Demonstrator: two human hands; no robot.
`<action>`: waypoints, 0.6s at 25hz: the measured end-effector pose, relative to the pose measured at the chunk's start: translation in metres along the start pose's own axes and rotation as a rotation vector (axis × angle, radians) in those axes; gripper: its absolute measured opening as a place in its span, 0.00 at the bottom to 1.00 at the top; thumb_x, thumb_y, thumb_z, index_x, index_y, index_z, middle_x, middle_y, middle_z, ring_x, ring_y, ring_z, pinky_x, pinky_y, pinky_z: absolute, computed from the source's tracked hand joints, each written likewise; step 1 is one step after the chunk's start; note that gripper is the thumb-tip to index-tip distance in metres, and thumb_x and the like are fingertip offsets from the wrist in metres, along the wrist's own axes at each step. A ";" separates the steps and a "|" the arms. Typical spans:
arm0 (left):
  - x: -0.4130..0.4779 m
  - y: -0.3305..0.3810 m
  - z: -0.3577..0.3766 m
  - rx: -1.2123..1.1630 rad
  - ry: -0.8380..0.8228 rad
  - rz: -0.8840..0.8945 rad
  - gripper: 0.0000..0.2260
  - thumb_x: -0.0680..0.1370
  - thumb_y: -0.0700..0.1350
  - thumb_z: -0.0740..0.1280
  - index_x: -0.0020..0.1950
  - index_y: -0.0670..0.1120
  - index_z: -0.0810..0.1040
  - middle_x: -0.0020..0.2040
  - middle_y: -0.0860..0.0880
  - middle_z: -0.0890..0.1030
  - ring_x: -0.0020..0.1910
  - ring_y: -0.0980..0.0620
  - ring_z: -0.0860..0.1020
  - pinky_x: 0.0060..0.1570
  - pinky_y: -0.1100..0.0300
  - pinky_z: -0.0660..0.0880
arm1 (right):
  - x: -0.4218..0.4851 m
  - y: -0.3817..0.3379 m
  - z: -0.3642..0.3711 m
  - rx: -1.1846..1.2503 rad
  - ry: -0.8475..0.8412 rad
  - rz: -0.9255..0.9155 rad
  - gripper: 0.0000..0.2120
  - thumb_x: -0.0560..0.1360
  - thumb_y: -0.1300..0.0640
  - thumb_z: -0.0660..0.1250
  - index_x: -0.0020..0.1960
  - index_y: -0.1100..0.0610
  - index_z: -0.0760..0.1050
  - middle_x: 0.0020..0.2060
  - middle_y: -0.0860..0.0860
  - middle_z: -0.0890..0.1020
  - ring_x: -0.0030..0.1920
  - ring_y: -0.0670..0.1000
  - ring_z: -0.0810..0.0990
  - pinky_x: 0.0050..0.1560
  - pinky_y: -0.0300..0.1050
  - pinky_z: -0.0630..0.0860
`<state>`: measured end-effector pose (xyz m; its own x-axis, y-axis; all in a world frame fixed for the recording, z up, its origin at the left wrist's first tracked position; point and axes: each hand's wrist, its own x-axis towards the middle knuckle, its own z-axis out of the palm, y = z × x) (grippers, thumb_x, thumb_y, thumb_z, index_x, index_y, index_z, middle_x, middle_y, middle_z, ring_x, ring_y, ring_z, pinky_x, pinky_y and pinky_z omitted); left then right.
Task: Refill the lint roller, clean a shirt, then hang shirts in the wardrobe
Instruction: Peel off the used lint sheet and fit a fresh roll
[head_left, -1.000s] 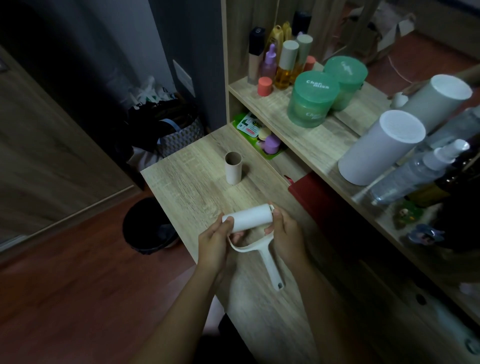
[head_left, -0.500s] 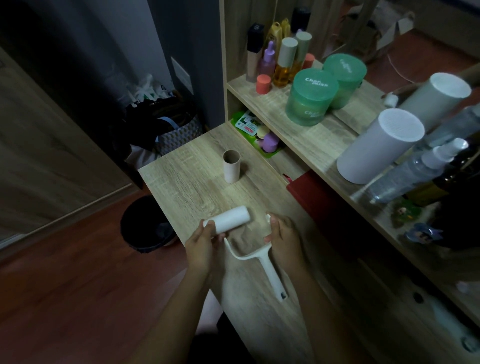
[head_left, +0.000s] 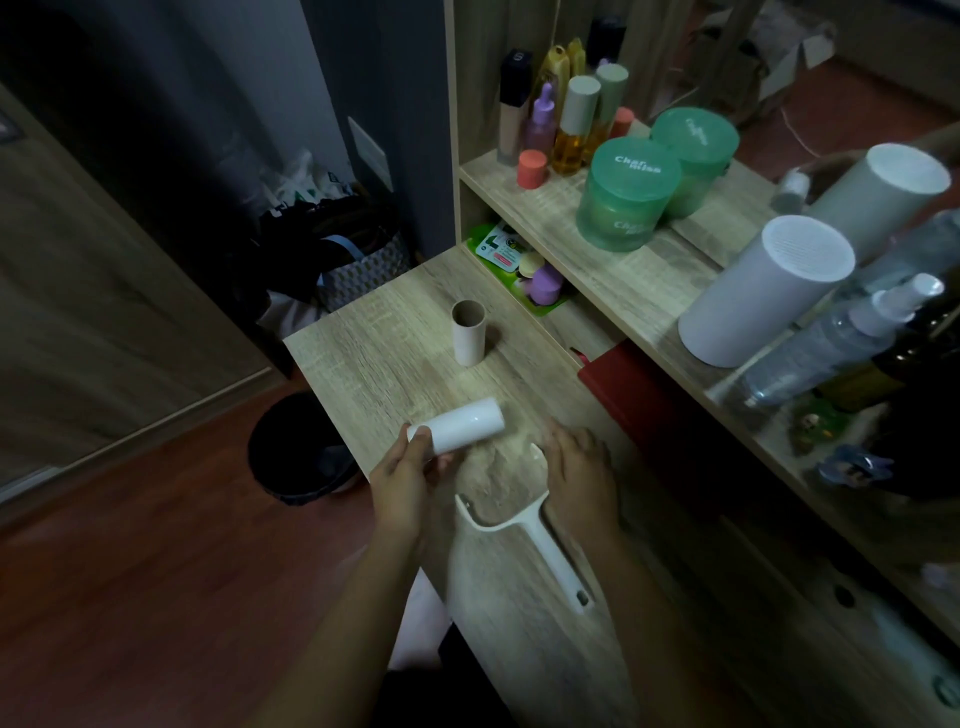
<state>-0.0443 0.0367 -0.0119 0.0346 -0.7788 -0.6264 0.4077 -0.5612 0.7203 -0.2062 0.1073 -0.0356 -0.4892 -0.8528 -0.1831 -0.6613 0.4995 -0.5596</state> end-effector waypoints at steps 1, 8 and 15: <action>-0.001 0.001 0.002 -0.001 -0.016 -0.007 0.17 0.76 0.40 0.67 0.65 0.41 0.75 0.48 0.45 0.81 0.42 0.50 0.79 0.46 0.57 0.76 | 0.003 -0.006 -0.006 0.110 0.036 0.002 0.19 0.80 0.51 0.51 0.67 0.54 0.69 0.63 0.53 0.75 0.63 0.52 0.72 0.62 0.50 0.70; -0.007 0.005 0.009 0.069 -0.095 0.015 0.18 0.77 0.41 0.65 0.67 0.43 0.73 0.52 0.44 0.80 0.45 0.49 0.79 0.45 0.59 0.76 | 0.019 -0.039 -0.031 0.659 -0.213 0.034 0.13 0.78 0.57 0.61 0.62 0.56 0.75 0.46 0.47 0.80 0.45 0.42 0.78 0.41 0.29 0.71; 0.001 0.007 -0.004 0.063 -0.055 0.053 0.16 0.77 0.40 0.66 0.65 0.42 0.75 0.51 0.46 0.81 0.49 0.50 0.80 0.42 0.62 0.78 | 0.047 -0.031 -0.017 0.835 -0.116 0.167 0.11 0.71 0.61 0.71 0.52 0.60 0.77 0.42 0.51 0.82 0.42 0.48 0.81 0.42 0.41 0.75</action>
<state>-0.0381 0.0334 -0.0088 0.0035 -0.8212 -0.5707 0.3484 -0.5339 0.7704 -0.2182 0.0547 -0.0132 -0.4515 -0.8111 -0.3718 0.0715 0.3825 -0.9212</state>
